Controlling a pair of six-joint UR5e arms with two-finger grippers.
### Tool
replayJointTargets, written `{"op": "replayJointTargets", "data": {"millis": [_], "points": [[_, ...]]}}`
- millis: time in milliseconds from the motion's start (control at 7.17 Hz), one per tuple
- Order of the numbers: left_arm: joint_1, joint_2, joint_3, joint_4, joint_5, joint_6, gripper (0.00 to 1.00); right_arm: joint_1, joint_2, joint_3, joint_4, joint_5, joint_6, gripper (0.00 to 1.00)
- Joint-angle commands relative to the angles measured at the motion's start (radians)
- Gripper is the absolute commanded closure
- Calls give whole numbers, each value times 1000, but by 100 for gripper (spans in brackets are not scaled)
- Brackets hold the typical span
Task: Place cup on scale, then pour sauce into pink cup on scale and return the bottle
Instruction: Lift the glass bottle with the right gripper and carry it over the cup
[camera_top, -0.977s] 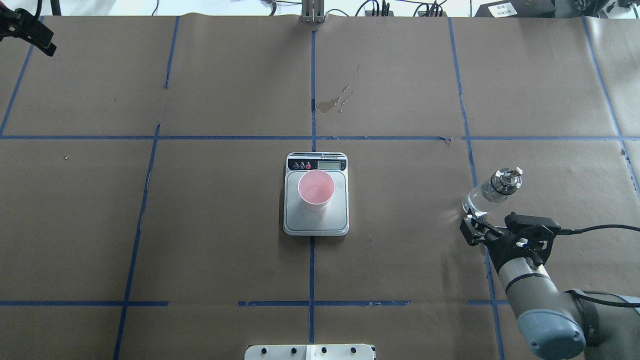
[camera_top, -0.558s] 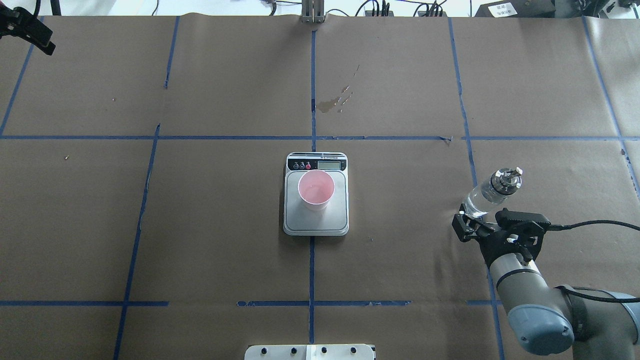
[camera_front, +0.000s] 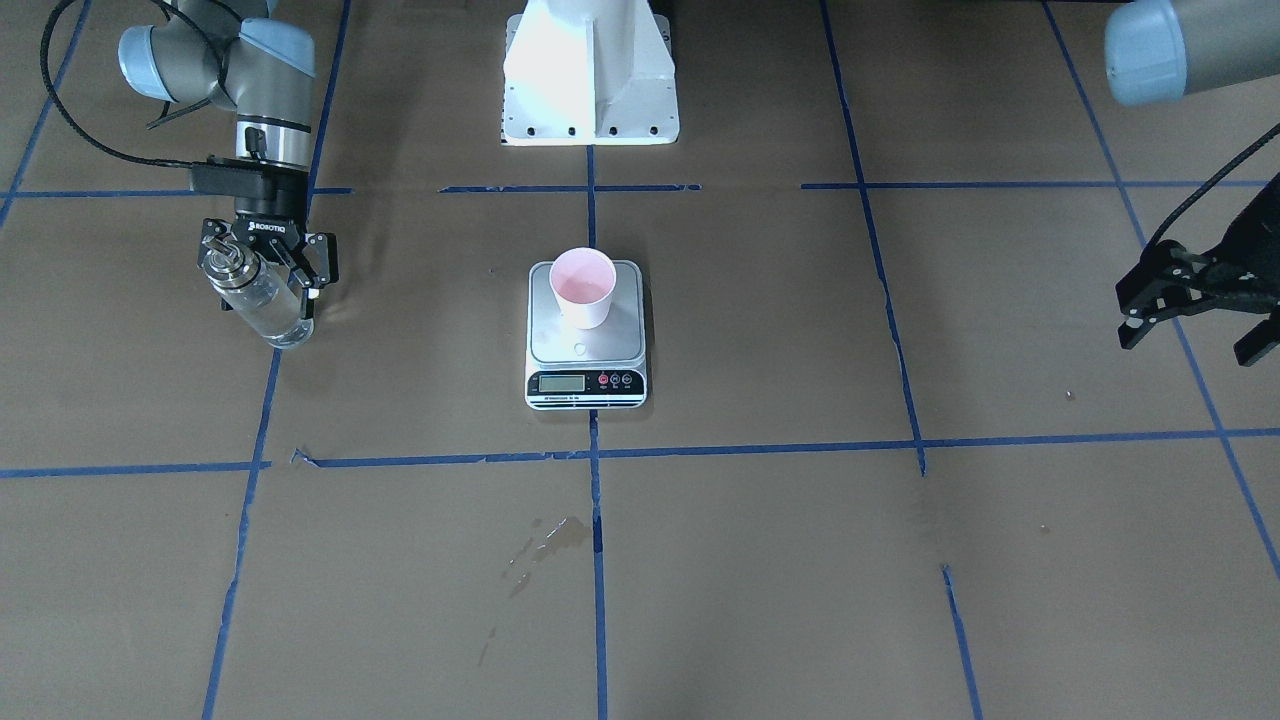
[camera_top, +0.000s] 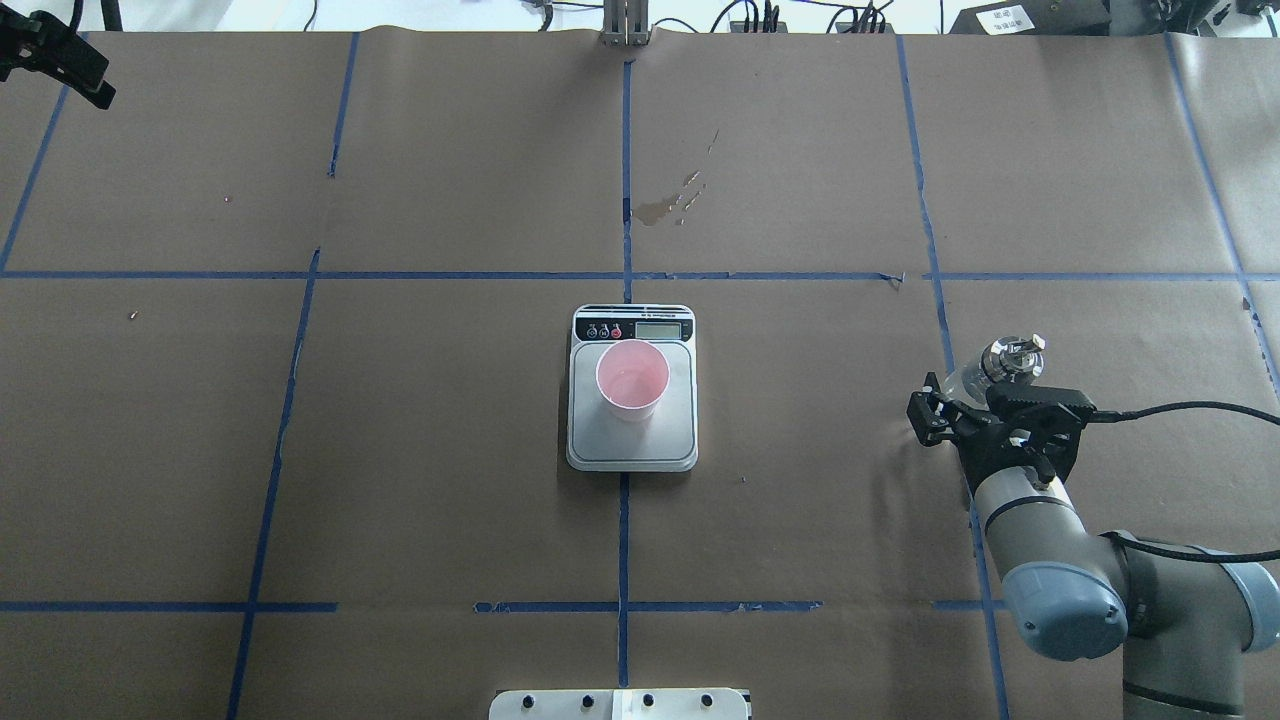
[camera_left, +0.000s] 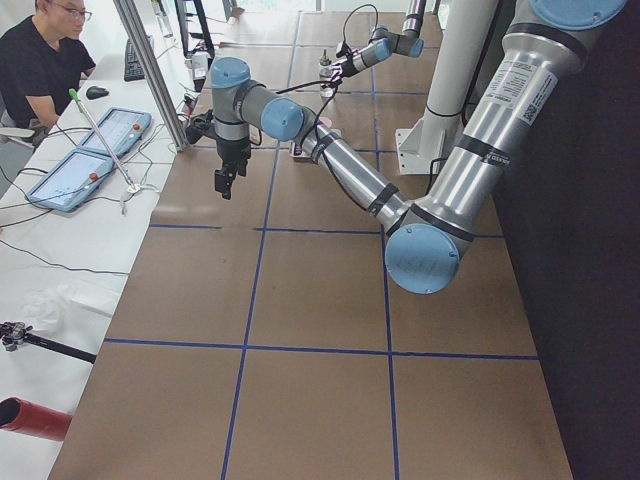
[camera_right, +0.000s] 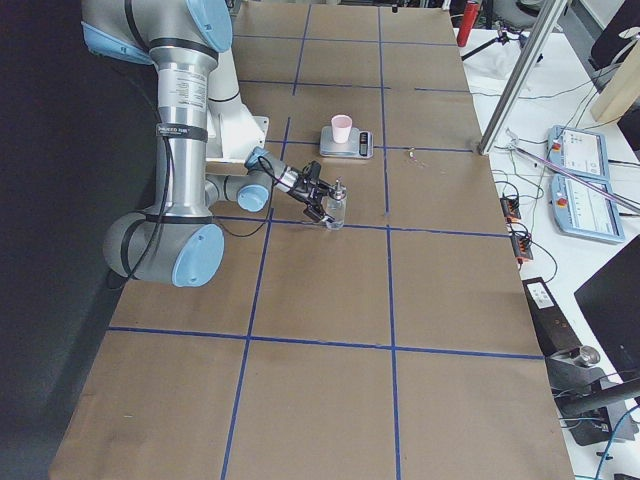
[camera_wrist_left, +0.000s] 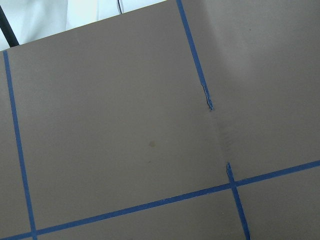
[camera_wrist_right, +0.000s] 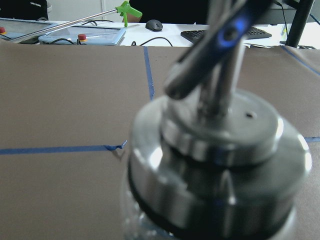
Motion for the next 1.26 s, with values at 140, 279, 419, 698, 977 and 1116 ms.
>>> {"op": "replayJointTargets", "data": {"millis": [140,279,419,698,977,1116], "points": [[0,-4,1,2,-2,-2,0,37,37,-14,3,25,-8,98],[0,-5,1,0,-7,-18,0,40,40,-8,3,37,-27,100],[0,-5,-1,0,-30,-33,0,65,54,9,3,81,-80,100],[0,-5,-2,2,-33,-35,0,147,54,87,0,175,-227,100],[-3,-1,-2,0,-34,-30,0,181,133,114,-11,204,-311,100],[-3,5,-1,0,-33,-22,0,186,158,123,-12,206,-455,100]]}}
